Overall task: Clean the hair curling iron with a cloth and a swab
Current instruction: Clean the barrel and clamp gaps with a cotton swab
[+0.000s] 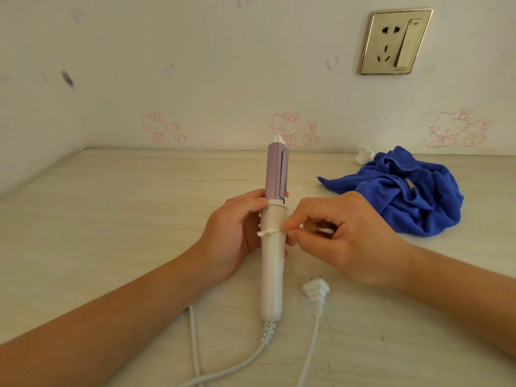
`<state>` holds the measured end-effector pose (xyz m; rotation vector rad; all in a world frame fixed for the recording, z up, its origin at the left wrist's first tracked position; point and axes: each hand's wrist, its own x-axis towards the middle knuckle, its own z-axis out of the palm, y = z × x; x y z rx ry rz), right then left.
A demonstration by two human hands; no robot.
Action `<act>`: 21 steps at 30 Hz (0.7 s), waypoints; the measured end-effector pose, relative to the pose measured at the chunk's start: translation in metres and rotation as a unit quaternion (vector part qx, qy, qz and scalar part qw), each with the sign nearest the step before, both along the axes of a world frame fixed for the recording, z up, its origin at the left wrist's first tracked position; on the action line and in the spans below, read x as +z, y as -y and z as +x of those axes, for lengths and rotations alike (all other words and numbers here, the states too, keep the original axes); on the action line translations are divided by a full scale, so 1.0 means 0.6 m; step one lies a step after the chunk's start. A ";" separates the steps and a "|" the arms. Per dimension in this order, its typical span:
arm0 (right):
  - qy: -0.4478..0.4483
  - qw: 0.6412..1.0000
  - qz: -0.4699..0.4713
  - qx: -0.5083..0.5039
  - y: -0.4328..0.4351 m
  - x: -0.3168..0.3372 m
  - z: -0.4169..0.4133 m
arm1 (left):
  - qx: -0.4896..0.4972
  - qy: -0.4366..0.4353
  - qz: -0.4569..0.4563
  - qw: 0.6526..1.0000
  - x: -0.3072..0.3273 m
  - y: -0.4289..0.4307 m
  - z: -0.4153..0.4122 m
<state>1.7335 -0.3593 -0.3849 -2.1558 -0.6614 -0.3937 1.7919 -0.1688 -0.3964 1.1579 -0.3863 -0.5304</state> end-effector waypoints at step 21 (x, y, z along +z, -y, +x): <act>0.002 1.000 0.011 -0.010 0.009 0.010 0.006 | 0.004 0.016 0.048 0.999 -0.004 0.004 0.000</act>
